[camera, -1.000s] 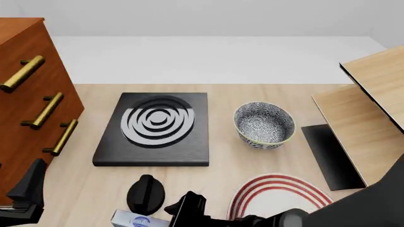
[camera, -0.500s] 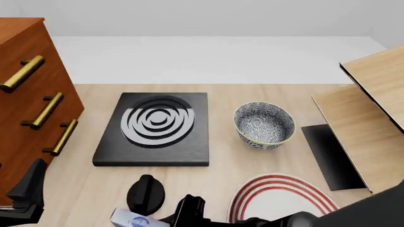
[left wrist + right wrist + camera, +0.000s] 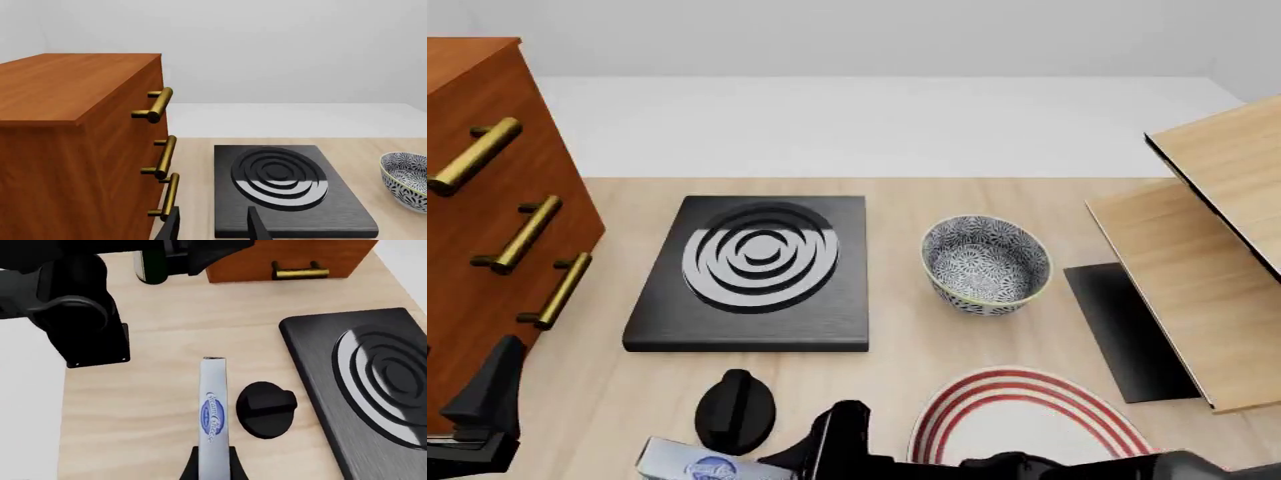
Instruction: Pick up the cream cheese and put it in the bowl.
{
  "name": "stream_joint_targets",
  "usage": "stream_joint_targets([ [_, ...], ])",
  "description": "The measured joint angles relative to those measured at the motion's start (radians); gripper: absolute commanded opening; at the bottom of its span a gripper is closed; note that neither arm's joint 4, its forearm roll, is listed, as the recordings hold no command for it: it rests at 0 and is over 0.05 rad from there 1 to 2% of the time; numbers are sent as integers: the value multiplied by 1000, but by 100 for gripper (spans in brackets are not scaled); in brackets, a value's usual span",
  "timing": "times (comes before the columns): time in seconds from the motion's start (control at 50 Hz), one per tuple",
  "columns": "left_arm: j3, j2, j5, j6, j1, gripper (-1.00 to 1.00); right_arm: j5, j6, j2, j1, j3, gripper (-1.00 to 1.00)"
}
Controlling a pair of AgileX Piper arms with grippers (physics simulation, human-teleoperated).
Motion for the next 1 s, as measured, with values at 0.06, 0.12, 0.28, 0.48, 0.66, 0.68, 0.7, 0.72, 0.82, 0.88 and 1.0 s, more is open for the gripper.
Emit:
stream_joint_targets([
  [0.06, 0, 0, 0, 0, 0, 100, 21, -11, -36, -1, 9, -100],
  [0.12, 0, 0, 0, 0, 0, 100, 43, -23, -73, -2, 20, -100],
  [0.28, 0, 0, 0, 0, 0, 100, 100, -50, -170, -10, 49, -100],
  [0.48, 0, 0, 0, 0, 0, 100, 185, -76, -300, -44, 87, -100],
  [0.66, 0, 0, 0, 0, 0, 100, 304, -90, -434, -101, 105, -100],
  [0.68, 0, 0, 0, 0, 0, 100, 320, -92, -449, -107, 104, -100],
  [0.7, 0, 0, 0, 0, 0, 100, 338, -92, -465, -113, 102, -100],
  [0.72, 0, 0, 0, 0, 0, 100, 360, -93, -482, -119, 98, -100],
  [0.82, 0, 0, 0, 0, 0, 100, 463, -98, -559, -157, 72, -100],
  [0.88, 0, 0, 0, 0, 0, 100, 528, -102, -600, -186, 52, -100],
  [1.0, 0, 0, 0, 0, 0, 100, 651, -108, -661, -246, 6, -100],
])
